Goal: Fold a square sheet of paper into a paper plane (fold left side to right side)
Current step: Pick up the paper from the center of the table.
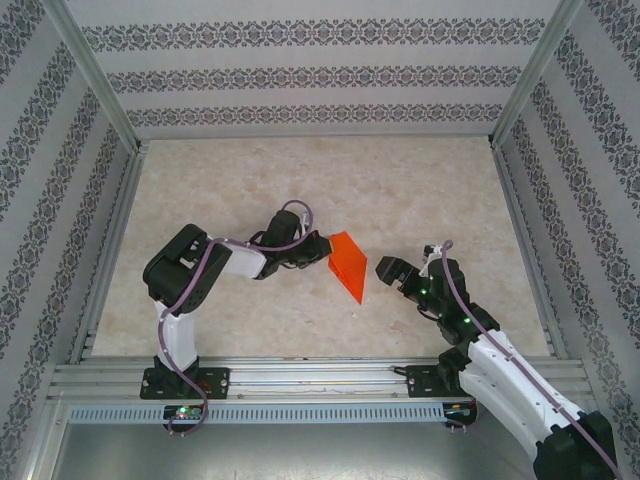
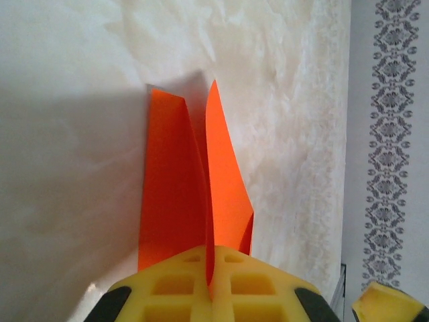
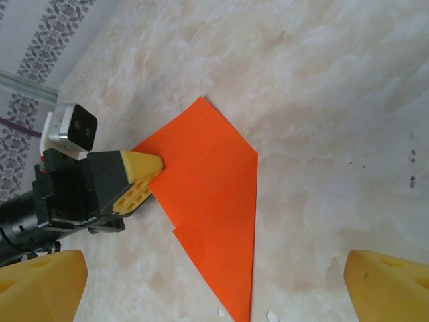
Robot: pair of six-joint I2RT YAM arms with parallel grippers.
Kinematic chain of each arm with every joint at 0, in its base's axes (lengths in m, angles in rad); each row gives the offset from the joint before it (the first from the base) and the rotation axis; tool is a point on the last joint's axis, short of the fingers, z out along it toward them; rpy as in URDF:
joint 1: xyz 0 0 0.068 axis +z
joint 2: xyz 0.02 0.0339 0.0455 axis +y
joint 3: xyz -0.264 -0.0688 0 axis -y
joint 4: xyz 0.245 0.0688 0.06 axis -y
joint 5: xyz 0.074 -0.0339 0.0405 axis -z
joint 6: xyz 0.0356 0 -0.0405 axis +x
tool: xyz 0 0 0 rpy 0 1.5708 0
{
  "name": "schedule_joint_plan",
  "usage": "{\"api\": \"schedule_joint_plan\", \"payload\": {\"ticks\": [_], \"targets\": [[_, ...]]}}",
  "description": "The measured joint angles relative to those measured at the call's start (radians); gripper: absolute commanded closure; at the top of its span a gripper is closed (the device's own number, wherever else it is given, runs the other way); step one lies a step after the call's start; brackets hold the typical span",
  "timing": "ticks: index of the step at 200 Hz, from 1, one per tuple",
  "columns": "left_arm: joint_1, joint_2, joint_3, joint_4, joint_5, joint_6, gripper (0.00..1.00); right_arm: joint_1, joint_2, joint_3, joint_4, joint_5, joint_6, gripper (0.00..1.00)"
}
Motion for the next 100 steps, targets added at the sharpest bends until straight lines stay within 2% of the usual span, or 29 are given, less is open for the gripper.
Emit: {"api": "schedule_joint_plan", "payload": {"ticks": [41,100], "targets": [[0.021,-0.154,-0.121,0.011,0.097,0.075,1.00,-0.023,0.106,0.029,0.006,-0.132,-0.078,0.02],[0.067,-0.280,-0.231,0.055,0.333,0.192,1.00,-0.026,0.367,0.065,0.149,-0.432,-0.153,0.02]]}}
